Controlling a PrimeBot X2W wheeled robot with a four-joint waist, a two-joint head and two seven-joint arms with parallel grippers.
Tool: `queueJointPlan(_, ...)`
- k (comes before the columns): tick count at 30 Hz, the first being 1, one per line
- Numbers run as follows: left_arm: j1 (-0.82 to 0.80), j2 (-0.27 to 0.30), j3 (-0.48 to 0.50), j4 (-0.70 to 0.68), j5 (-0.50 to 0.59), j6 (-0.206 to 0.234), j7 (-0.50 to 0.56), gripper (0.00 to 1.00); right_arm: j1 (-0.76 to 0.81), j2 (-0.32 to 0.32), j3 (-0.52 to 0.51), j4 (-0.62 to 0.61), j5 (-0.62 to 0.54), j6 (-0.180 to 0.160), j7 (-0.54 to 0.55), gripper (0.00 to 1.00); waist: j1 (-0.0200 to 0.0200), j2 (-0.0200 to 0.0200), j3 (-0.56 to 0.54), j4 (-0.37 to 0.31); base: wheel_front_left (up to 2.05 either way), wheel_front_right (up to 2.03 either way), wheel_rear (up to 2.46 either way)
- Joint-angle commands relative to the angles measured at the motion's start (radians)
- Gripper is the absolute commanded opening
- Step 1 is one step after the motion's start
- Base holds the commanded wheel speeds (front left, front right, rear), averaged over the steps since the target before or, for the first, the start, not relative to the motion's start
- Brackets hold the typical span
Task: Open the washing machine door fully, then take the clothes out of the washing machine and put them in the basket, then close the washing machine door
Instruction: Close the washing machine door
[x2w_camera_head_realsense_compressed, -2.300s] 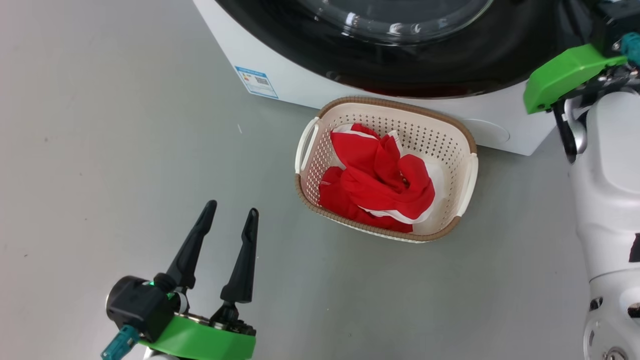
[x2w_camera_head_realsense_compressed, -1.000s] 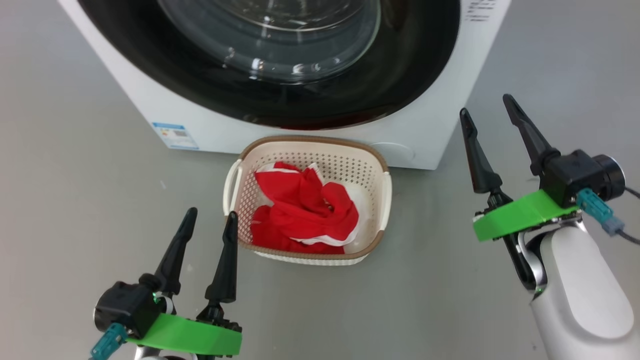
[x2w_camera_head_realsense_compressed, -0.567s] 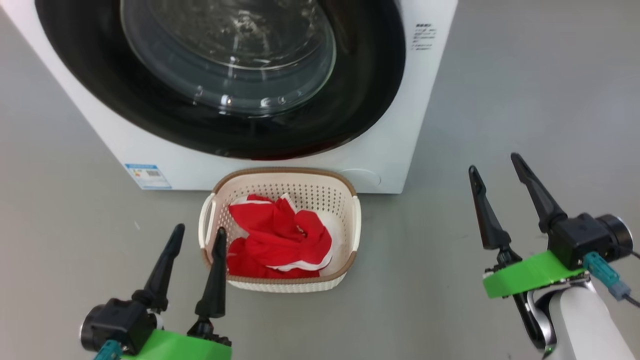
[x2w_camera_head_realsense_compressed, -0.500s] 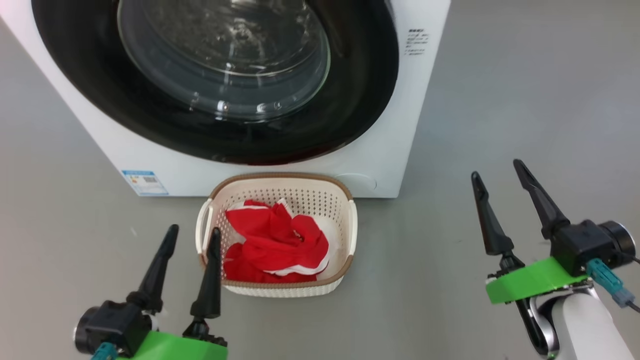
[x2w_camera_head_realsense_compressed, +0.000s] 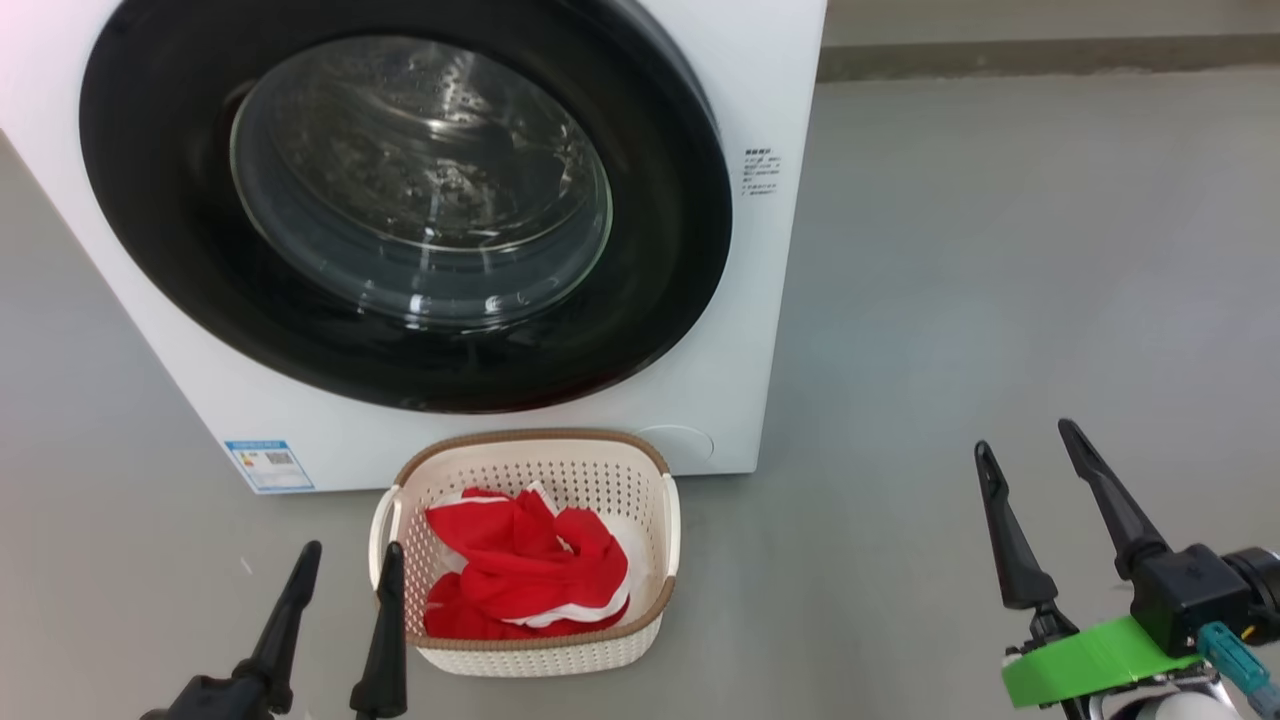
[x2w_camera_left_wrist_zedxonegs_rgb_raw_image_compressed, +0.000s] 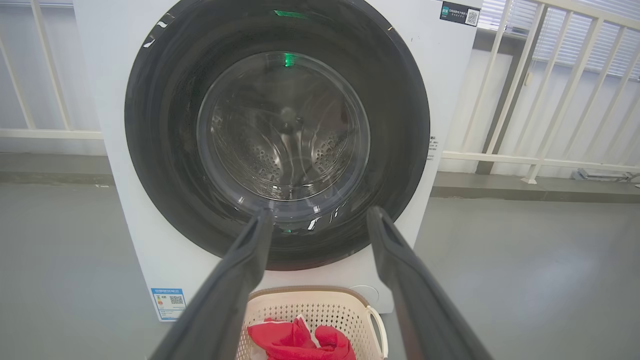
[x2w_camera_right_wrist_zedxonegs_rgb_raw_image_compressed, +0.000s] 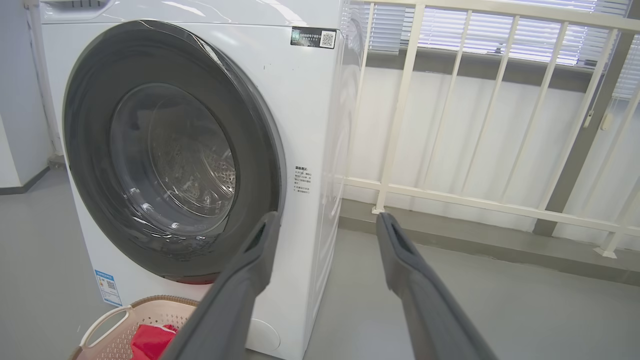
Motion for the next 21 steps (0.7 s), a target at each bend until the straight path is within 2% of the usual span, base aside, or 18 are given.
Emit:
queueJointPlan(1, -0.016, 0.012, 0.039, -0.02, 0.007, 0.007, -0.009, 1.0, -0.009, -0.004, 0.017, -0.028, -0.008, -0.004, -0.006, 1.0, 0.0, 0.0, -0.019, -0.012, 0.0, 0.0, 0.0)
queueJointPlan(11, 0.023, 0.008, 0.055, -0.029, 0.028, 0.011, -0.009, 1.0, 0.081, -0.004, -0.048, -0.041, 0.033, -0.004, -0.006, 1.0, 0.0, 0.0, -0.064, -0.017, 0.0, 0.0, 0.0)
queueJointPlan(21, 0.043, 0.003, 0.071, -0.036, 0.036, 0.01, -0.009, 1.0, 0.101, -0.004, -0.053, -0.064, 0.031, -0.004, -0.006, 1.0, 0.0, 0.0, -0.073, -0.037, 0.0, 0.0, 0.0)
